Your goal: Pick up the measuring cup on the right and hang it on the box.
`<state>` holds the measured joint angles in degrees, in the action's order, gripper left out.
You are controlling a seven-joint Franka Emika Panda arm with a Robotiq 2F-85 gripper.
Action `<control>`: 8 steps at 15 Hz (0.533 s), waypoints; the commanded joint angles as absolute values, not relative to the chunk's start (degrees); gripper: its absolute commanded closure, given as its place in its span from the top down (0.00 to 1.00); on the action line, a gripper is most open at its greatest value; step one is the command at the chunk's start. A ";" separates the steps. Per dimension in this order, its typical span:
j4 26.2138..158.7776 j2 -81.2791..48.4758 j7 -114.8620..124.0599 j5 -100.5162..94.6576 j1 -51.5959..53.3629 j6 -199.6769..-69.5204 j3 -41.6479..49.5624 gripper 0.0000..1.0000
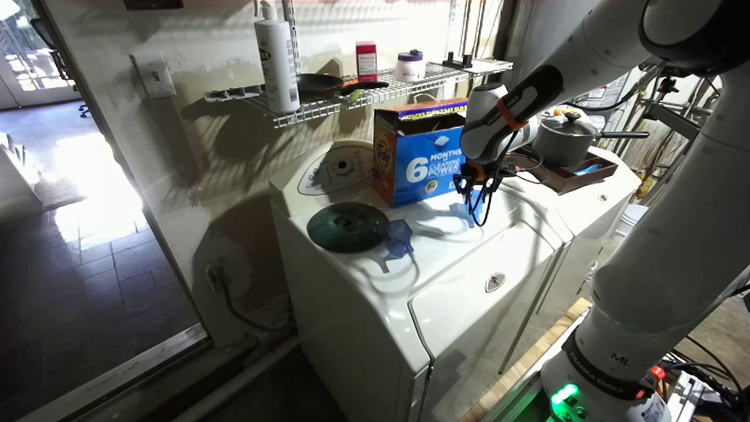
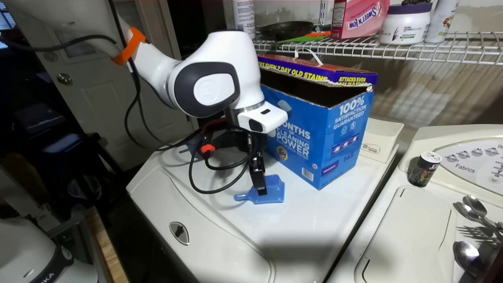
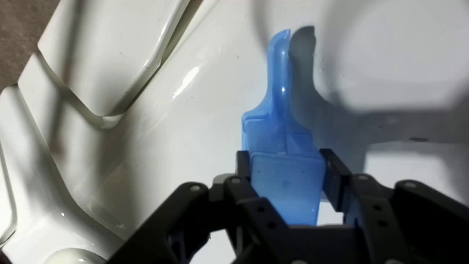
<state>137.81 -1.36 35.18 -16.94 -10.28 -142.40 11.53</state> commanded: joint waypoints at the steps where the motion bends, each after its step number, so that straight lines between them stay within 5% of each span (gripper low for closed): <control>1: 137.72 -1.35 35.07 -16.87 -10.30 -142.26 11.52 0.25; 8: 138.06 0.89 31.76 -34.20 -11.66 -144.22 13.21 0.25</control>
